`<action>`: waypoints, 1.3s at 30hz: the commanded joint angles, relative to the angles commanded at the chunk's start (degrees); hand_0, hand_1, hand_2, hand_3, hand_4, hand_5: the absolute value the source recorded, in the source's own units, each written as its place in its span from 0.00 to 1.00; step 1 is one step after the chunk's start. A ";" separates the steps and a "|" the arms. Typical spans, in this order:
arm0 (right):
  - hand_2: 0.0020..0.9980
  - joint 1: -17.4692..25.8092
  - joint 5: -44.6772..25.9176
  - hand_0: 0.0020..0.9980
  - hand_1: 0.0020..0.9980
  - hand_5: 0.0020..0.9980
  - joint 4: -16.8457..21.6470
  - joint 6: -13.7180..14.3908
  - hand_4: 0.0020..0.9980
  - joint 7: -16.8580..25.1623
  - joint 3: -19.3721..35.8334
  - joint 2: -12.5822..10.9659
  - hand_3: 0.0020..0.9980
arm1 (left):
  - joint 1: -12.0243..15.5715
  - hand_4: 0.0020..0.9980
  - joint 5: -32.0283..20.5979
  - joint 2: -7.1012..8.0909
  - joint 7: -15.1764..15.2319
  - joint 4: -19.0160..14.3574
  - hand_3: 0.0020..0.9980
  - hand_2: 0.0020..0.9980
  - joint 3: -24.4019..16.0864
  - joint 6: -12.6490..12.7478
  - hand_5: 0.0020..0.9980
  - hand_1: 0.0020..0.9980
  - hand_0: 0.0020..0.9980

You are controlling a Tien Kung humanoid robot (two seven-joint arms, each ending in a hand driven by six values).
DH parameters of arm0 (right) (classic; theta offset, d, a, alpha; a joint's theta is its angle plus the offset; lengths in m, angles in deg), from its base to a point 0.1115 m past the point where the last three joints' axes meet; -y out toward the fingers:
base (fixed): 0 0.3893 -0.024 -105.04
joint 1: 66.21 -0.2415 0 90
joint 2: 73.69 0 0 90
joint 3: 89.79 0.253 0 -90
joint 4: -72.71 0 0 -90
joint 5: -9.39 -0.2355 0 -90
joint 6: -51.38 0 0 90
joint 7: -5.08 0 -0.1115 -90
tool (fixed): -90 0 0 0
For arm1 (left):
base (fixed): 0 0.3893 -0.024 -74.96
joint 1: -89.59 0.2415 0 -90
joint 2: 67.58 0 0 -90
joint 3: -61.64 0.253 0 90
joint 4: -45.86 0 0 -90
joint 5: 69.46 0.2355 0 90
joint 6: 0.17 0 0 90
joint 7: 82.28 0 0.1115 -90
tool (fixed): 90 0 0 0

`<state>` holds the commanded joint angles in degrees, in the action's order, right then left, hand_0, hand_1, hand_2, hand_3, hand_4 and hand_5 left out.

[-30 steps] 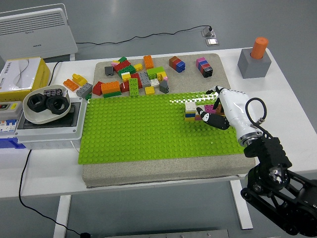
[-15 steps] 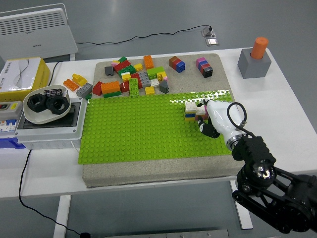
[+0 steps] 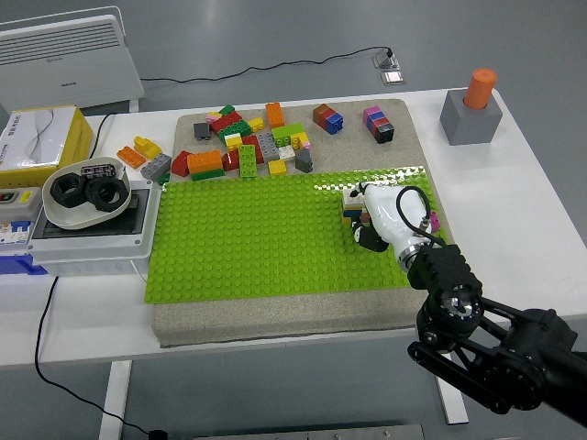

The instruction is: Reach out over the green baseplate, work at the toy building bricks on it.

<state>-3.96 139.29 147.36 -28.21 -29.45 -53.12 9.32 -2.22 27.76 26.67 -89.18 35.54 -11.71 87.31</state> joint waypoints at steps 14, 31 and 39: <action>0.24 -1.08 0.08 0.08 0.11 0.26 -2.84 -0.84 0.50 -0.39 -0.29 1.10 0.74 | -0.12 0.21 0.17 0.03 0.03 0.00 0.50 0.32 -0.24 0.08 0.00 0.36 0.72; 0.24 -0.84 -0.28 0.08 0.11 0.26 -3.22 -1.85 0.51 -0.71 -0.60 1.09 0.73 | -0.13 0.20 -0.12 0.03 0.10 0.00 0.50 0.32 -0.08 0.10 0.00 0.36 0.72; 0.24 -0.54 0.10 0.08 0.11 0.27 -2.39 -1.91 0.52 -0.83 -0.41 0.86 0.73 | -0.10 0.20 -0.03 -0.01 0.11 0.00 0.50 0.32 -0.22 0.15 0.00 0.36 0.72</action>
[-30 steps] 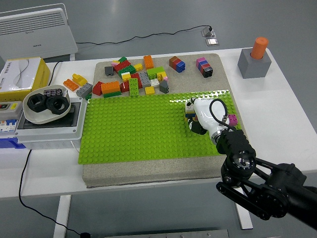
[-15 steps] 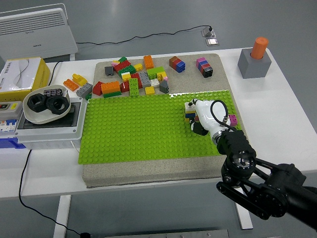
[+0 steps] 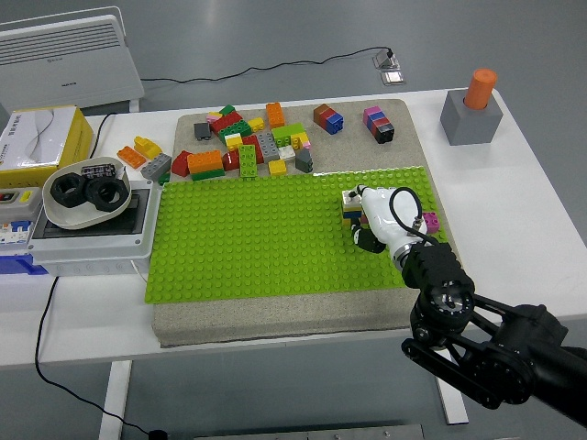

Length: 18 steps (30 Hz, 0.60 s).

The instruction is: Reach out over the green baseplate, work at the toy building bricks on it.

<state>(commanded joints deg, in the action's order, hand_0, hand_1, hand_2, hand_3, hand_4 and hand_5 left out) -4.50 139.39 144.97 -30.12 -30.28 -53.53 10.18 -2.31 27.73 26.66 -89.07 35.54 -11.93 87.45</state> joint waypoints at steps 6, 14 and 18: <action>0.25 0.10 -0.05 0.08 0.11 0.27 0.13 -0.17 0.53 -0.12 -0.06 -0.09 0.73 | -0.02 0.20 0.00 0.00 0.04 0.00 0.51 0.32 -0.04 0.04 0.00 0.37 0.72; 0.25 0.16 0.00 0.07 0.11 0.28 0.32 -0.23 0.53 -0.13 -0.12 -0.19 0.73 | -0.04 0.20 0.09 0.00 0.09 0.00 0.50 0.32 -0.24 0.16 0.00 0.36 0.72; 0.24 0.21 -0.01 0.07 0.11 0.28 0.51 -0.30 0.54 -0.12 -0.08 -0.26 0.72 | -0.01 0.20 0.15 -0.02 0.09 0.00 0.50 0.32 -0.35 0.21 0.00 0.37 0.72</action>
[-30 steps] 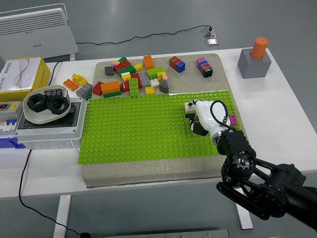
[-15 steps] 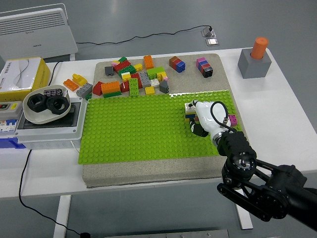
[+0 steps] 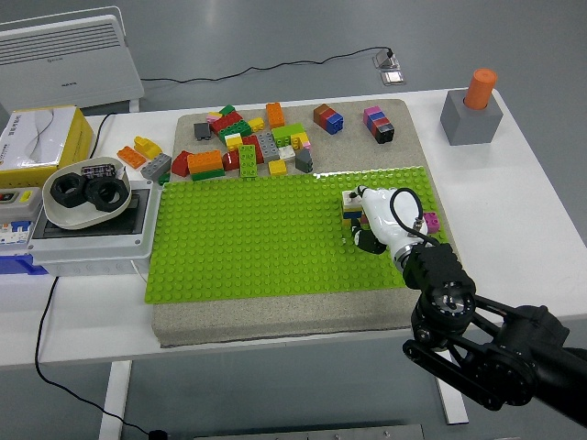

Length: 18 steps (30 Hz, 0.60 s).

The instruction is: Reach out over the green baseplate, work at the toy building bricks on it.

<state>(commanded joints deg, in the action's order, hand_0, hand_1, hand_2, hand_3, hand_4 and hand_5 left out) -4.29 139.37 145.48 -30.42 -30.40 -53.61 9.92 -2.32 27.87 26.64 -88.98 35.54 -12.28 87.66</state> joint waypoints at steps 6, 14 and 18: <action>0.24 0.08 0.02 0.07 0.11 0.28 0.26 -0.07 0.54 0.01 0.09 -0.05 0.72 | 0.05 0.21 0.13 -0.04 -0.01 0.00 0.50 0.32 -0.15 0.07 0.00 0.37 0.72; 0.25 0.14 0.02 0.07 0.11 0.28 0.50 0.19 0.54 0.17 0.28 -0.10 0.71 | 0.06 0.21 0.24 -0.11 0.01 0.00 0.50 0.32 -0.35 0.22 0.00 0.37 0.72; 0.25 0.17 -0.07 0.07 0.11 0.28 0.91 1.14 0.54 0.73 0.70 -0.18 0.71 | 0.05 0.21 0.16 -0.09 0.06 0.00 0.51 0.32 -0.36 0.25 0.00 0.37 0.72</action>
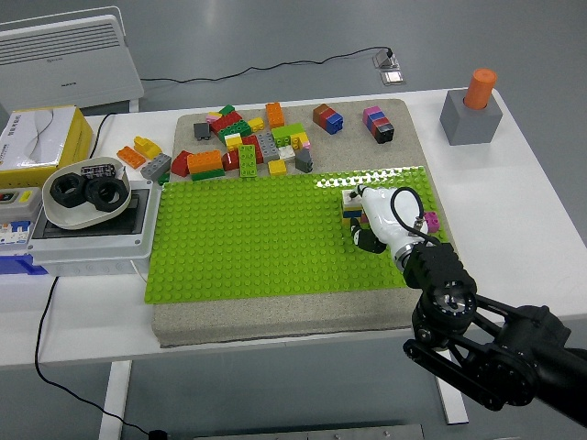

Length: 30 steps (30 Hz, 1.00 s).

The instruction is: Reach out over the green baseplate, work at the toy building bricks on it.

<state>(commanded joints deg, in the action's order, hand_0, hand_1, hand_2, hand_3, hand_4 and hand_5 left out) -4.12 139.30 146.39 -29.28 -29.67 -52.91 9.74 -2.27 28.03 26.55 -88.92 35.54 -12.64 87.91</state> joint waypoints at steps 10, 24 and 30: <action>0.26 0.33 -0.41 0.08 0.11 0.28 2.84 5.54 0.55 2.87 2.87 -0.82 0.71 | -0.01 0.21 -0.13 -0.01 0.06 0.00 0.51 0.32 0.01 0.02 0.00 0.37 0.72; 0.55 12.42 -18.53 0.32 0.36 0.27 10.58 21.70 0.57 22.42 12.80 -6.97 0.71 | -1.41 0.22 -1.00 0.26 0.49 0.00 0.50 0.32 1.30 0.63 0.00 0.37 0.72; 0.62 16.06 -25.74 0.36 0.41 0.27 12.91 23.60 0.56 30.26 17.40 -9.46 0.71 | -1.94 0.21 -1.06 0.47 0.54 0.00 0.50 0.32 1.26 0.79 0.00 0.37 0.72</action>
<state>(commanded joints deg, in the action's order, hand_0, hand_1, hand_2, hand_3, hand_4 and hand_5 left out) 11.94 113.56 159.29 -5.68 0.59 -35.51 0.28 -4.21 26.97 27.01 -88.38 35.54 -11.38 88.70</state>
